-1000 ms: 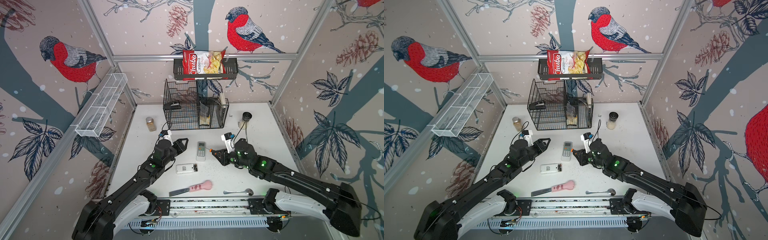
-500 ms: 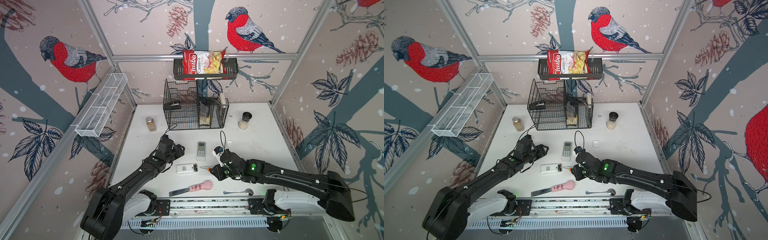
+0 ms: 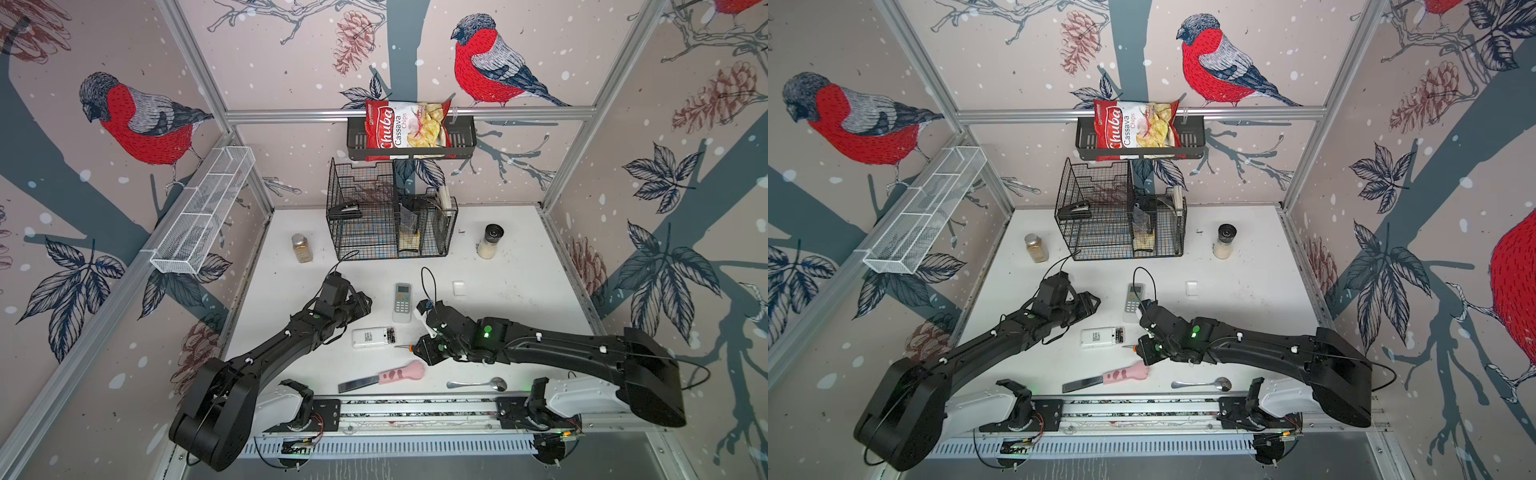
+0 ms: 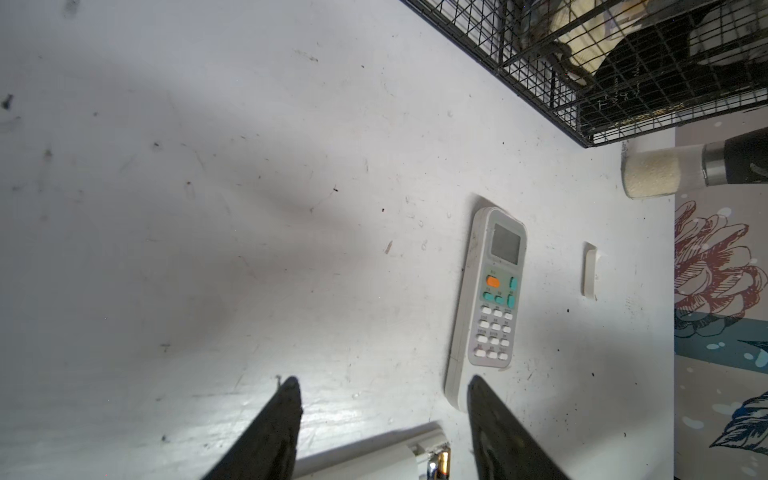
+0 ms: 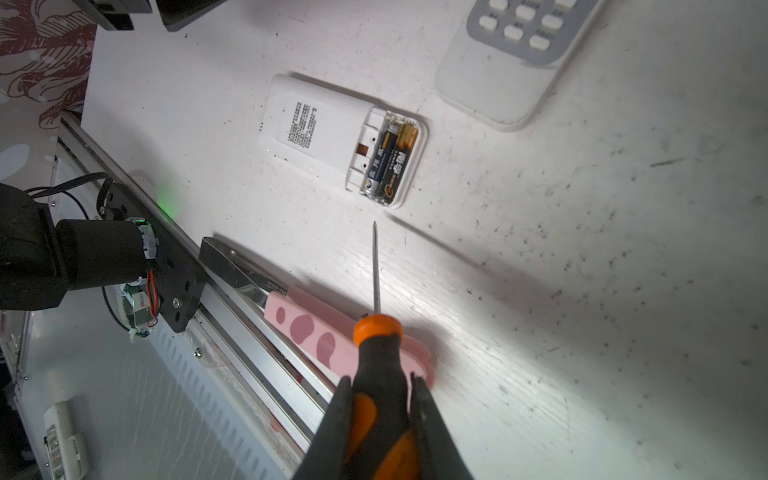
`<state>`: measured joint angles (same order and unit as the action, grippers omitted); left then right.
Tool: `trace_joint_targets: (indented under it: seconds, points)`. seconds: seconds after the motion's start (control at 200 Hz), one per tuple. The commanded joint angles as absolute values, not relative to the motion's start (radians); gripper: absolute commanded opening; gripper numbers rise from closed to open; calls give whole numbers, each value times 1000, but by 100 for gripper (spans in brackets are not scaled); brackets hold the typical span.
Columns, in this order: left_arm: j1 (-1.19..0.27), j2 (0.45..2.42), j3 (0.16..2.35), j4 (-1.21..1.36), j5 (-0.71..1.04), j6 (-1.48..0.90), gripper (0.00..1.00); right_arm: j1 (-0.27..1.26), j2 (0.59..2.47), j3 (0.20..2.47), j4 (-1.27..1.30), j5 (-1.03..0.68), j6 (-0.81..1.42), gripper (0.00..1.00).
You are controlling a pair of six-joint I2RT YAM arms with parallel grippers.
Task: Unload the batteries from the remote control
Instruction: 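Carry the screwdriver toward the opened remote while the left gripper grasps the remote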
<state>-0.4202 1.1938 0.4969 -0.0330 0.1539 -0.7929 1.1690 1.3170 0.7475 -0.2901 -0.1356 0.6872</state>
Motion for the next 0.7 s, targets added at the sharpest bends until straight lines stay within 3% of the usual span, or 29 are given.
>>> trace_joint_targets:
  seconds: [0.0,0.315,0.695]
  points:
    - [-419,1206,500,-25,165,-772,64,1174,1337,754,-254,-163,707,0]
    - [-419,1223,506,-35,177,-762,69,1140,1365,758,-230,-133,706,0]
    - [-419,1177,484,-96,184,-755,90,1047,1404,774,-175,-184,651,0]
